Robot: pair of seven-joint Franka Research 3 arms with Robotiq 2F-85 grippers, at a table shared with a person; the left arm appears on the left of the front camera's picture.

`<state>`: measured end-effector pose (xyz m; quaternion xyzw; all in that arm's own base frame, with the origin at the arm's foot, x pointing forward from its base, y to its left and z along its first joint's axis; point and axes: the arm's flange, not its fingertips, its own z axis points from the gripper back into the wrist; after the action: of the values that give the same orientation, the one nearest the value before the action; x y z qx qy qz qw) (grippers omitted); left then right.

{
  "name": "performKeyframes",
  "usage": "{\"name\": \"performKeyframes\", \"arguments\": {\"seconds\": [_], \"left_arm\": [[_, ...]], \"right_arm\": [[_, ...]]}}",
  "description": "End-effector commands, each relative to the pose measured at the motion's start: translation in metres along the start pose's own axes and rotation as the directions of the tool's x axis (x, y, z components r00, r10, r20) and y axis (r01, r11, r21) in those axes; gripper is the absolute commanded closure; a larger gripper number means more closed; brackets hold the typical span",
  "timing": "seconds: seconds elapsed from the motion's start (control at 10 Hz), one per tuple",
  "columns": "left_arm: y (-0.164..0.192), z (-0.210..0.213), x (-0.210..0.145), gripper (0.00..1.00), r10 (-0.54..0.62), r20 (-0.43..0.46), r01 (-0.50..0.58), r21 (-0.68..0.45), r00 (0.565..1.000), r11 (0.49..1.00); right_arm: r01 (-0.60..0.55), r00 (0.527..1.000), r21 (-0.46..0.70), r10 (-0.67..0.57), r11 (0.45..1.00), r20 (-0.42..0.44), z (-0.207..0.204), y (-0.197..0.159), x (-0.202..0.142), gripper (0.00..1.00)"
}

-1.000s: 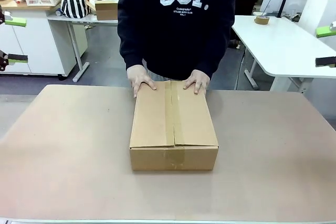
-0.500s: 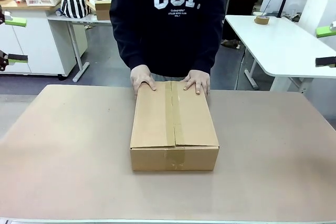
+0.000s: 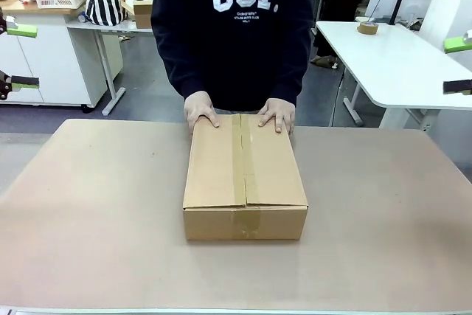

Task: Pack the gift set into the box.
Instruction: Press and hold the closed box until the human finishes sealing it.

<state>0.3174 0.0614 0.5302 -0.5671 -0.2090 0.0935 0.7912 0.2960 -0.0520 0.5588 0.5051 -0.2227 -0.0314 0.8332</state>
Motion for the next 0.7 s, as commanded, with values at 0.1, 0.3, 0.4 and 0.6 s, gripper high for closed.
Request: {"name": "performKeyframes", "arguments": {"seconds": [0.1, 0.3, 0.4, 0.6], "left_arm": [[0.001, -0.002, 0.001, 0.00, -0.020, 0.003, 0.020, -0.020, 1.000, 1.000], [0.001, -0.002, 0.001, 0.00, -0.020, 0.003, 0.020, -0.020, 1.000, 1.000], [0.001, -0.002, 0.001, 0.00, -0.020, 0.003, 0.020, -0.020, 1.000, 1.000], [-0.001, -0.020, 0.003, 0.00, -0.099, -0.050, 0.099, 0.008, 0.994, 0.995]], "right_arm": [[-0.024, 1.000, 0.026, 0.024, 0.999, 0.010, -0.002, 0.001, 0.004, 0.00], [-0.024, 1.000, 0.026, 0.024, 0.999, 0.010, -0.002, 0.001, 0.004, 0.00], [0.000, 1.000, 0.000, 0.000, 1.000, 0.000, 0.000, 0.000, 0.000, 0.00], [-0.144, 0.976, -0.018, 0.139, 0.989, -0.166, -0.046, 0.004, 0.016, 0.00]]}}
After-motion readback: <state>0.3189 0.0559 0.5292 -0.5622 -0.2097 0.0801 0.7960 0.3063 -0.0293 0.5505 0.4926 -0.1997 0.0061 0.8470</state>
